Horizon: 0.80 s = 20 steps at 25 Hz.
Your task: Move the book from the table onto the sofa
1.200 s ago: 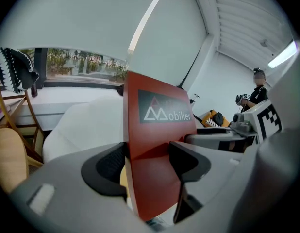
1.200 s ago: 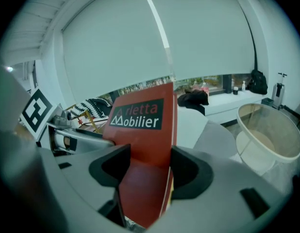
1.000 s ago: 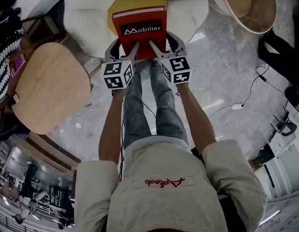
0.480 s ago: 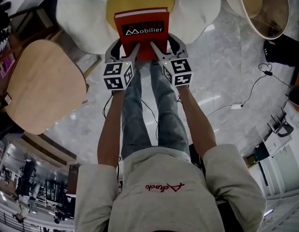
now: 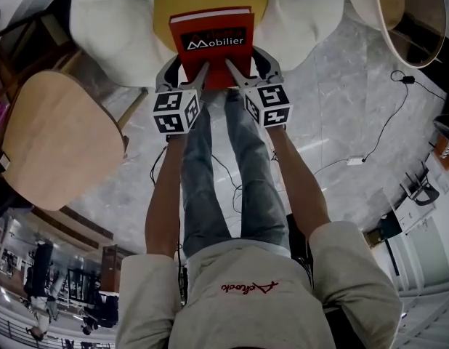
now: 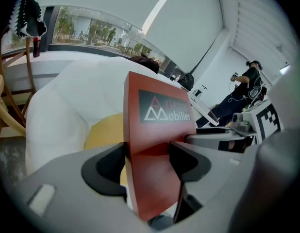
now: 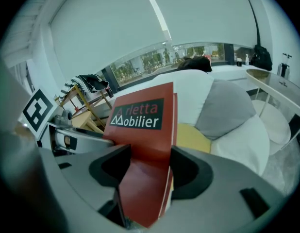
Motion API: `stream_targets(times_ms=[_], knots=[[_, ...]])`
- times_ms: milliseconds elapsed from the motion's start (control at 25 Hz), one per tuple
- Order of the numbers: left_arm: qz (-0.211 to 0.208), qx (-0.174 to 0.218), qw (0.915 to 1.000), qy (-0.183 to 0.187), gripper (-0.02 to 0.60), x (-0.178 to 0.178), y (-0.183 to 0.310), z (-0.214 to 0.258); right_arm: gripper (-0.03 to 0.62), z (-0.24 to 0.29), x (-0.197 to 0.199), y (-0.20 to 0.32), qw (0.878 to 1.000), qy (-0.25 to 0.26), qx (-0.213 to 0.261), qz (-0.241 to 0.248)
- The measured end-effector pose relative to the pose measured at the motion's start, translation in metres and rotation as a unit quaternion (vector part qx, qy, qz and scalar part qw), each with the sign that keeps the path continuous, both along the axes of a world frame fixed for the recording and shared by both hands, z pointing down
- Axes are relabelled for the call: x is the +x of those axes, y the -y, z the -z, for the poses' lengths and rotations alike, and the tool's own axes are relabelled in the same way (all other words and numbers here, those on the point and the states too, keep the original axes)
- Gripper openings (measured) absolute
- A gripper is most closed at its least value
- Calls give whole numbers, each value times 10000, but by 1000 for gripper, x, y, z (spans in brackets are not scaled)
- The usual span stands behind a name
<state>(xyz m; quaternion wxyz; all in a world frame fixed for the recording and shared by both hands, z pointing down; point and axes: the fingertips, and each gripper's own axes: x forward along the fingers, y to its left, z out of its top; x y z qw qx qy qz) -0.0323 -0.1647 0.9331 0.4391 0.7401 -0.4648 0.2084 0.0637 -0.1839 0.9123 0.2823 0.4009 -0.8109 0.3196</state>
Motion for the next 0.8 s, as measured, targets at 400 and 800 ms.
stream_targets(times_ms=[400,800], knots=[[12,-160,9998,67,290,-2,15,-56,265,-58,-2,16,9997,1,-246,11],[56,-262,9996,110,290,-5,35,-108,265,-112,-5,36,9990,-29,-445,-6]])
